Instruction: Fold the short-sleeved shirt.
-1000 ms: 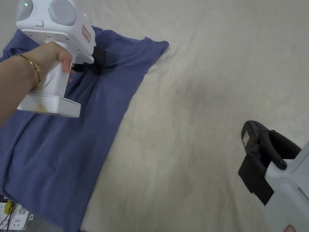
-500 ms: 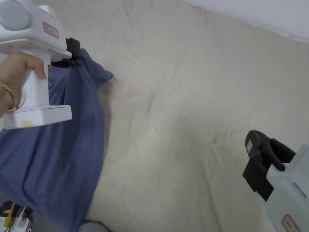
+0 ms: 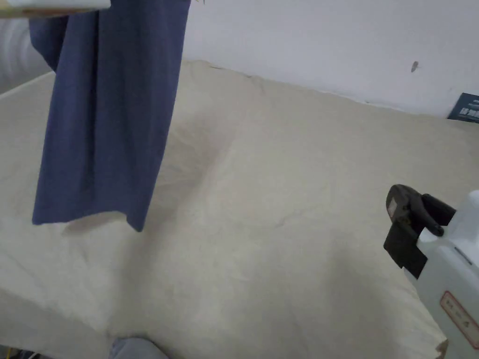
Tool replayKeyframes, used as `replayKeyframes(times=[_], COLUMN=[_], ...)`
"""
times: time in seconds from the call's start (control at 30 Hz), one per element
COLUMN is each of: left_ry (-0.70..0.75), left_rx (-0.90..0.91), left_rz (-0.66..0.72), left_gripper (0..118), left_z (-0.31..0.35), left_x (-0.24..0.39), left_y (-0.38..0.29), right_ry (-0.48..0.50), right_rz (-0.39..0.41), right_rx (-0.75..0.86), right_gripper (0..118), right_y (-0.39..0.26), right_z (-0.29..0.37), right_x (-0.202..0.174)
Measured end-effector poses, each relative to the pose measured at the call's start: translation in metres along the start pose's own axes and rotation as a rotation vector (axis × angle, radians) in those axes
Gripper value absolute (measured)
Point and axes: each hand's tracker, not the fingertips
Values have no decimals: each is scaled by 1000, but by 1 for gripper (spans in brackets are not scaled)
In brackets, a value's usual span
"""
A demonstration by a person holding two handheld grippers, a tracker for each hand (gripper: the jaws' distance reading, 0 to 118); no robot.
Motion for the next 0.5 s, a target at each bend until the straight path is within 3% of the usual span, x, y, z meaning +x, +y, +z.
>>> replayKeyframes(times=[0.23,0.5], left_ry=[-105,-170], left_rx=[44,-67], left_rz=[-69,-111], left_gripper=[5,5], left_z=[-7,-62], left_x=[109,179], left_y=[45,4], right_ry=[-126,-251], right_rz=[-8,-43], right_rx=[59,49], right_gripper=[1,1], right_y=[8,4], right_z=[44,81], right_x=[34,67])
